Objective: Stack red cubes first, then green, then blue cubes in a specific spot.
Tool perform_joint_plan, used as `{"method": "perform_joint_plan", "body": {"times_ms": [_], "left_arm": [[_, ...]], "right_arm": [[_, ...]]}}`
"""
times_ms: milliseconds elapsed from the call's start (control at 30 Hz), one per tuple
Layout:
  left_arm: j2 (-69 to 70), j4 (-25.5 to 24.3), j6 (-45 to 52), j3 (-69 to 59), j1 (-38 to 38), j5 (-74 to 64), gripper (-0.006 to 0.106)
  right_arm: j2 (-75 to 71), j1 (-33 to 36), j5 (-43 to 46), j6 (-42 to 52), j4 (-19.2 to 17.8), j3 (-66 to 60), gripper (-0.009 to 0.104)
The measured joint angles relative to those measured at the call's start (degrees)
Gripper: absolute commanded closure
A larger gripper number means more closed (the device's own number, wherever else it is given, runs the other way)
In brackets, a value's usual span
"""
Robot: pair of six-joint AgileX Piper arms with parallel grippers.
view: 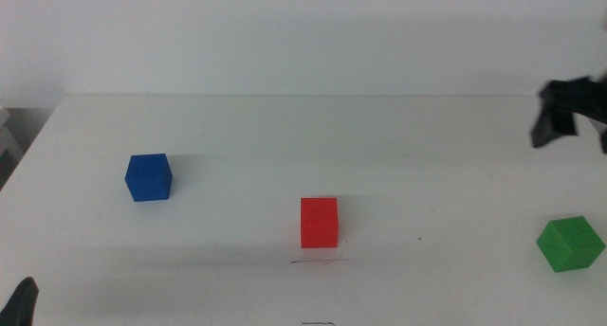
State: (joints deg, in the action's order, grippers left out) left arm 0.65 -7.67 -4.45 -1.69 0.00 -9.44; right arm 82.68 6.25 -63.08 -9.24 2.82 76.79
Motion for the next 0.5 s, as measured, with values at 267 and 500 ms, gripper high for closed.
{"method": "perform_joint_plan", "body": {"times_ms": [267, 500], "left_arm": [[0.0, 0.0, 0.0, 0.0, 0.0, 0.0, 0.007], [0.0, 0.0, 0.0, 0.0, 0.0, 0.0, 0.007]], "right_arm": [[4.8, -6.6, 1.5, 14.0, 3.9, -3.5, 0.001], [10.3, -6.6, 1.9, 16.6, -0.5, -3.5, 0.005]]}}
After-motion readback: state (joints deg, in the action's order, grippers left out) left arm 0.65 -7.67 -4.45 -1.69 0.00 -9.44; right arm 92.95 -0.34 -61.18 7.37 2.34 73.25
